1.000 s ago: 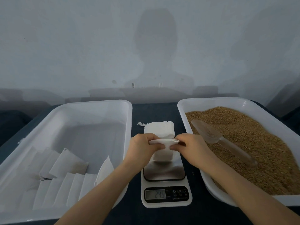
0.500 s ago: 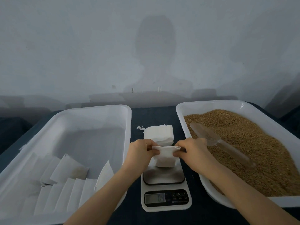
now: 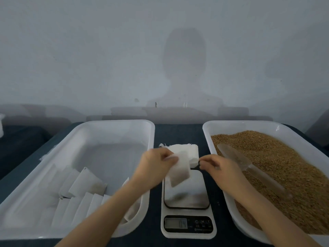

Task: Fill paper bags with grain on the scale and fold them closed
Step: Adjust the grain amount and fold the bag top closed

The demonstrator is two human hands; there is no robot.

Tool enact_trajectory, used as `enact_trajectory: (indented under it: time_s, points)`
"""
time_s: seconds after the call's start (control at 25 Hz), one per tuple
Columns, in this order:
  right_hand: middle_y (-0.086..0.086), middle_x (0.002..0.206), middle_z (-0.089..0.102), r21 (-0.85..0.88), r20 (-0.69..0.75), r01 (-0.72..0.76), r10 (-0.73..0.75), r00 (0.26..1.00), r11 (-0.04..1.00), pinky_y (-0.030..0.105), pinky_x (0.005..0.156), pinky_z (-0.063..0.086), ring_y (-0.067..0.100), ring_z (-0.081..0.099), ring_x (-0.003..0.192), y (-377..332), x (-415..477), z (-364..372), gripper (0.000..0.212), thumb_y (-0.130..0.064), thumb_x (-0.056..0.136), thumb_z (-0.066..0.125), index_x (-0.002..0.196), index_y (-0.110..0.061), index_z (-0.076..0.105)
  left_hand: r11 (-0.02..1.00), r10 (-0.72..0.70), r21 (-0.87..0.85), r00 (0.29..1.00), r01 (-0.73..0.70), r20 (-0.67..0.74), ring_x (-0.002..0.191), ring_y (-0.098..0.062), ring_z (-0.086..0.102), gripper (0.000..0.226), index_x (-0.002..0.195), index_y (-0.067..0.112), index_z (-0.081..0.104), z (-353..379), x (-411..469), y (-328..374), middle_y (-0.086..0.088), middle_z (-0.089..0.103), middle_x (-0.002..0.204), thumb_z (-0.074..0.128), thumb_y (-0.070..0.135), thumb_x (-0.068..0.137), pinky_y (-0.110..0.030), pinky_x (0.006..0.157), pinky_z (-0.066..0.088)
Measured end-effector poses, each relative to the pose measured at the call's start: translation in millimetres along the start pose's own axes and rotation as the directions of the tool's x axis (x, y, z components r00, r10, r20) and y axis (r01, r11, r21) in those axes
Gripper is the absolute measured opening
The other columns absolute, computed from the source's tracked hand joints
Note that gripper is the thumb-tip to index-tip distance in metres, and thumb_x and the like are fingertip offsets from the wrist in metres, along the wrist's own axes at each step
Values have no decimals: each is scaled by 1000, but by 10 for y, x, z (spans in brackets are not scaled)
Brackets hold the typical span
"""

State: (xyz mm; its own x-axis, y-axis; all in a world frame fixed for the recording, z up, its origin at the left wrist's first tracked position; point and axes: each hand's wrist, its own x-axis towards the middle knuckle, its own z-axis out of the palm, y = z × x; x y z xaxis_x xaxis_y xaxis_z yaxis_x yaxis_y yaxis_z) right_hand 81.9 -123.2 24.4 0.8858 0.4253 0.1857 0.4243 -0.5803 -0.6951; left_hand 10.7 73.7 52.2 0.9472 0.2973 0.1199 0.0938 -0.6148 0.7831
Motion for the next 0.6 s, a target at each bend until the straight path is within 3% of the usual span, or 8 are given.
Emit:
enact_trajectory:
  time_s: [0.08, 0.16, 0.24, 0.4, 0.48, 0.6]
  points:
    - [-18, 89, 67, 16, -18, -42, 42, 999, 999, 10, 69, 39, -7, 59, 87, 15, 26, 6, 25, -40, 93, 51, 113, -29, 61, 994, -105, -16, 990, 104, -92, 64, -10, 60, 14, 79, 16, 65, -364, 9, -47, 3, 64, 71, 62, 24, 90, -20, 63, 51]
    - [-20, 84, 66, 5, -33, -45, 46, 998, 999, 9, 65, 37, -7, 58, 83, 29, 42, 34, 25, -38, 94, 49, 114, -29, 60, 966, -232, -151, 960, 209, -156, 68, -21, 65, 12, 83, 11, 62, -749, -23, -183, -9, 65, 78, 59, 17, 93, -33, 60, 60]
    - [-21, 83, 66, 2, -38, -44, 44, 998, 999, 9, 62, 37, -8, 58, 80, 31, 43, 42, 24, -37, 95, 48, 114, -29, 60, 926, -349, -214, 923, 312, -162, 74, -29, 68, 10, 89, 6, 60, -1046, -94, -390, -18, 64, 88, 56, 13, 95, -38, 56, 60]
    - [-22, 82, 65, -10, -40, -28, 28, 999, 1000, 9, 60, 39, -6, 59, 78, 21, 37, 38, 23, -33, 96, 47, 115, -26, 60, 850, -525, -159, 832, 502, -182, 76, -37, 68, 13, 100, -1, 58, -1234, -205, -908, -22, 63, 93, 54, 10, 96, -45, 59, 60]
    - [-21, 82, 65, -2, -40, -25, 25, 999, 1000, 8, 62, 38, -7, 58, 79, 12, 21, 34, 24, -31, 97, 47, 116, -25, 60, 811, -585, -115, 788, 574, -190, 68, -39, 67, 14, 108, 2, 54, -1222, -248, -1118, -20, 61, 92, 53, 8, 95, -44, 53, 59]
    - [-20, 82, 65, 8, -37, -31, 31, 999, 999, 7, 64, 37, -9, 57, 80, 11, 8, 24, 24, -30, 97, 47, 116, -25, 60, 768, -638, -112, 739, 630, -218, 60, -35, 66, 22, 116, 7, 51, -1215, -284, -1305, -15, 53, 90, 53, 2, 94, -31, 37, 51]
